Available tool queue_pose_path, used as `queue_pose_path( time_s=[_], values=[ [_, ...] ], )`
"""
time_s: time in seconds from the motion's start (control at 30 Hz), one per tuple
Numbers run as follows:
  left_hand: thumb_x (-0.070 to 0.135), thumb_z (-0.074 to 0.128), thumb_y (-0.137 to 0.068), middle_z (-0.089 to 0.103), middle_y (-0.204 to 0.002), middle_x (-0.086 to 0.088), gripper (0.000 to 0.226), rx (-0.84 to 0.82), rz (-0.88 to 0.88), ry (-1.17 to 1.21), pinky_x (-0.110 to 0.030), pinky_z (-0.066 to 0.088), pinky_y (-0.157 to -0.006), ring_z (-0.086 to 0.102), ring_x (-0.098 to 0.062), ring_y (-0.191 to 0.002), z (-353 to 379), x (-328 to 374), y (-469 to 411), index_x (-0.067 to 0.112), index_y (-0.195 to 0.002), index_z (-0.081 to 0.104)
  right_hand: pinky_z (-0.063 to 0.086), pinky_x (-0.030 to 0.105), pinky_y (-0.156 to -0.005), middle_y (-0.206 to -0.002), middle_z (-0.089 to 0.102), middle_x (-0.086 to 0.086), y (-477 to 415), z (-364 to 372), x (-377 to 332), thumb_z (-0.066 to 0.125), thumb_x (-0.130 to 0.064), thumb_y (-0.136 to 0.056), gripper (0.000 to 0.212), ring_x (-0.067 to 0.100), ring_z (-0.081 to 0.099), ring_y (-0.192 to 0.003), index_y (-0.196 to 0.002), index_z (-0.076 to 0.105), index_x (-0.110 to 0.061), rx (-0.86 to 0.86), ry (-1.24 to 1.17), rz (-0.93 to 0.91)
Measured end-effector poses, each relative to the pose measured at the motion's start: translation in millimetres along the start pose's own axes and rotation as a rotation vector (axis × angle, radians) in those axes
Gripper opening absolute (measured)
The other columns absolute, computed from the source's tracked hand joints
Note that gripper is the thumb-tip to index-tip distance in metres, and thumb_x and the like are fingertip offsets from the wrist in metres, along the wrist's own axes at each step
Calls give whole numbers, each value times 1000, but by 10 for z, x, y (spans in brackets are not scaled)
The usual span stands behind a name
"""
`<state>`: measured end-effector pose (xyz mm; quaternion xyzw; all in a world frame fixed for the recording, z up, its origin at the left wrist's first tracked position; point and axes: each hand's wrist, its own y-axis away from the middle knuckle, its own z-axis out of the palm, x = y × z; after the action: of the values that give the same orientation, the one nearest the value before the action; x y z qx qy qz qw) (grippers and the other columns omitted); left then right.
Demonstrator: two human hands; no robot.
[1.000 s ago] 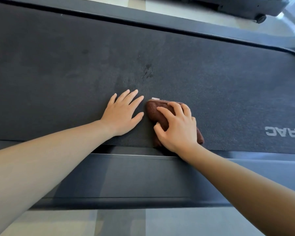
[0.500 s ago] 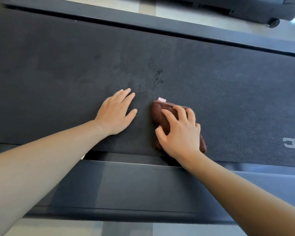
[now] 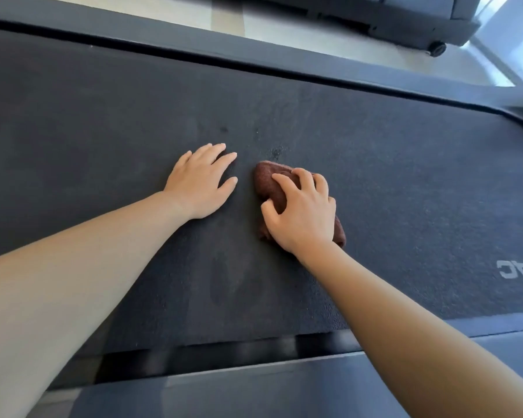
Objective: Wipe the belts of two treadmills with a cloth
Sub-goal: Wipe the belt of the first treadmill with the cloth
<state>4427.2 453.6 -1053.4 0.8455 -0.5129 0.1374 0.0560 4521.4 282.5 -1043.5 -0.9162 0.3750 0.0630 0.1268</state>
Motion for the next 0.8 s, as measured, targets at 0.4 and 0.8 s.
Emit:
queue_pose_path(
  time_s=[0.4, 0.8],
  values=[
    [48, 36, -93, 20, -156, 0, 60, 22, -60, -60, -46, 10, -115, 11, -19, -144, -75, -423, -814, 22, -146, 27, 35, 52, -94, -139, 41, -1, -1251, 316, -95, 41, -54, -82, 51, 29, 29, -128, -127, 52, -34, 13, -34, -84],
    [41, 42, -93, 24, -154, 4, 55, 110, -162, -69, -40, 12, -116, 17, -16, -143, -77, -429, -950, 24, -145, 31, 34, 50, -93, -132, 44, 7, -2916, 592, -67, 37, -52, -81, 53, 33, 34, -121, -125, 53, -28, -11, -53, -140]
  ],
)
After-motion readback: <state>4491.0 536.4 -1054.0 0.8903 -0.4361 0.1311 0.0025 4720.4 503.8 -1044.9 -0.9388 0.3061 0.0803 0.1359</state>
